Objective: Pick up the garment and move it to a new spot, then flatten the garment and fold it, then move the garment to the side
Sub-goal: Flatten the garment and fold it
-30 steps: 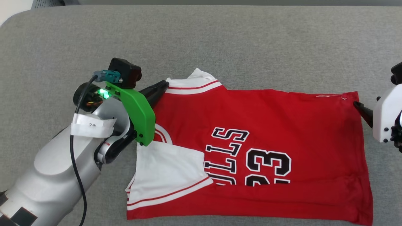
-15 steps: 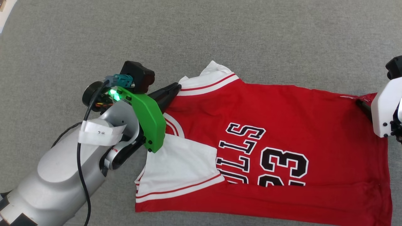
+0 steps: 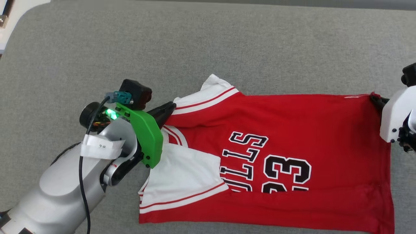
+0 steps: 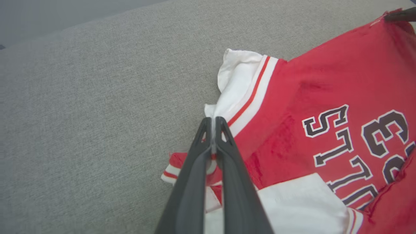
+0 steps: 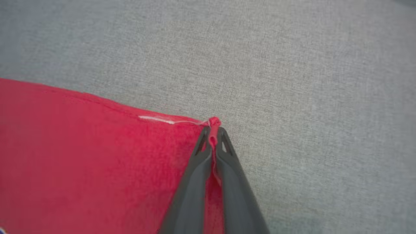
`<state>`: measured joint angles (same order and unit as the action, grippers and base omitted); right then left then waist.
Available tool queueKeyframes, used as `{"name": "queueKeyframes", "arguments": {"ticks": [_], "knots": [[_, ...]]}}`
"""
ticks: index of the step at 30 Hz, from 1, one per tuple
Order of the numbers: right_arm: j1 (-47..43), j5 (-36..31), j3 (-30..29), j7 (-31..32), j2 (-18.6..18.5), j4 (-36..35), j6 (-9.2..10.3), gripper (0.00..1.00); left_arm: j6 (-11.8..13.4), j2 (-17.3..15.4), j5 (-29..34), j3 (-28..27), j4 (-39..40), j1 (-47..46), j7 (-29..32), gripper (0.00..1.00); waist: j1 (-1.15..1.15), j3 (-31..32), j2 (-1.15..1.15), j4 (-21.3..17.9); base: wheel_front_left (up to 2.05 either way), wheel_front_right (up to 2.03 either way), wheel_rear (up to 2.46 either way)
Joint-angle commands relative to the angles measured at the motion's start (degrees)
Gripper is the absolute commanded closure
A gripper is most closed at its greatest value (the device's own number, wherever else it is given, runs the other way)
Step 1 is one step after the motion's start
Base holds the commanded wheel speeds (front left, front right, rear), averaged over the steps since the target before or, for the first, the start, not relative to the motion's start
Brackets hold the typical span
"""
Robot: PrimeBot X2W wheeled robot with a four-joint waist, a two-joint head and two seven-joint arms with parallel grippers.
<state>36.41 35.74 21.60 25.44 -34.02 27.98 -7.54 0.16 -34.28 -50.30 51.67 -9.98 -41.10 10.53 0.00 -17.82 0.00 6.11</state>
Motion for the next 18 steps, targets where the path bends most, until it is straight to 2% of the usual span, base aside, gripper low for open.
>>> {"name": "queueKeyframes", "arguments": {"ticks": [1,7,18], "knots": [[-0.8,1.2,-0.5,-1.4,0.5,0.2,0.05,1.0,-0.3,-0.3,-0.6,0.0,-0.6,1.1,-0.7,1.0,0.0,1.8,0.0,-0.9,0.0,0.0,0.0],[-4.4,3.4,-1.4,-7.4,0.2,-1.5,0.05,1.0,-0.6,-1.0,-1.0,0.3,-2.6,3.2,-1.8,1.0,0.0,4.5,0.0,-2.0,0.0,0.0,0.0],[-16.9,6.5,-2.0,-17.8,-0.8,-8.4,0.05,1.0,-0.7,-2.6,-1.4,1.5,-2.3,8.1,-3.8,1.0,0.0,8.0,0.0,-3.6,0.0,0.0,0.0]]}}
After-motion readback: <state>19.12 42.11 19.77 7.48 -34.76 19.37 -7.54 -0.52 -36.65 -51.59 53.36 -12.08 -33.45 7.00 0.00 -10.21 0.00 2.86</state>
